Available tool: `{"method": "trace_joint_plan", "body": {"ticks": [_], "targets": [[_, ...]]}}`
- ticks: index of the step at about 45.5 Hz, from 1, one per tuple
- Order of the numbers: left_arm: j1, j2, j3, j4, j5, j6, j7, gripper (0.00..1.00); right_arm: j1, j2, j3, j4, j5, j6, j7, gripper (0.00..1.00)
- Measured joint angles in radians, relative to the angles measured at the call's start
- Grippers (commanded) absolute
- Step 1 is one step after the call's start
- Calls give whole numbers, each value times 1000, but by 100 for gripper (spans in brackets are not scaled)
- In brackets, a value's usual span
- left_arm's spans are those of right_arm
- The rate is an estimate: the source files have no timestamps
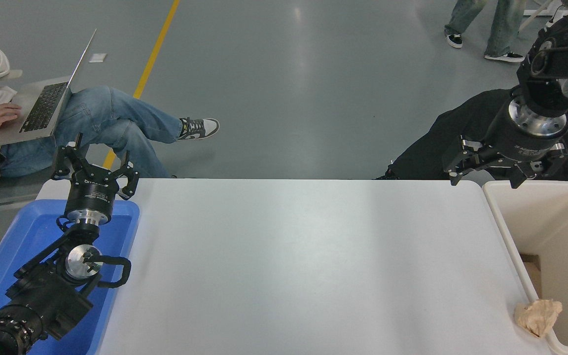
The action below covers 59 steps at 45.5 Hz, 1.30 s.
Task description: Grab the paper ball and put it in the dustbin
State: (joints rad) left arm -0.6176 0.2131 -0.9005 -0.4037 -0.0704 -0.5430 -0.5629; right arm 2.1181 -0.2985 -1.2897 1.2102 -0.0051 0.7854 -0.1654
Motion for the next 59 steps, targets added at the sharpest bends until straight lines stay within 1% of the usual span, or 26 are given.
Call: {"method": "trace_joint_plan", "body": {"ticks": [15, 24, 29, 39, 49, 59], "targets": [[0, -1, 0, 0, 0, 0, 0, 99, -62, -14, -23, -2, 37, 0, -1, 100], [0, -1, 0, -1, 0, 0, 0, 99, -155, -140, -27, -41, -26, -36, -3, 100], [0, -1, 0, 0, 0, 0, 0, 99, -227, -243, -18, -71, -56, -109, -3, 100], [1, -1, 0, -1, -1, 0, 0, 99, -400, -364, 40, -118, -98, -223, -2, 100], [1, -1, 0, -1, 0, 0, 0, 99, -635, -417, 163, -190, -185, -307, -3, 100], [1, 0, 0, 0, 0, 0, 0, 99, -792, -432, 280, -232, -222, -341, -4, 100]]}}
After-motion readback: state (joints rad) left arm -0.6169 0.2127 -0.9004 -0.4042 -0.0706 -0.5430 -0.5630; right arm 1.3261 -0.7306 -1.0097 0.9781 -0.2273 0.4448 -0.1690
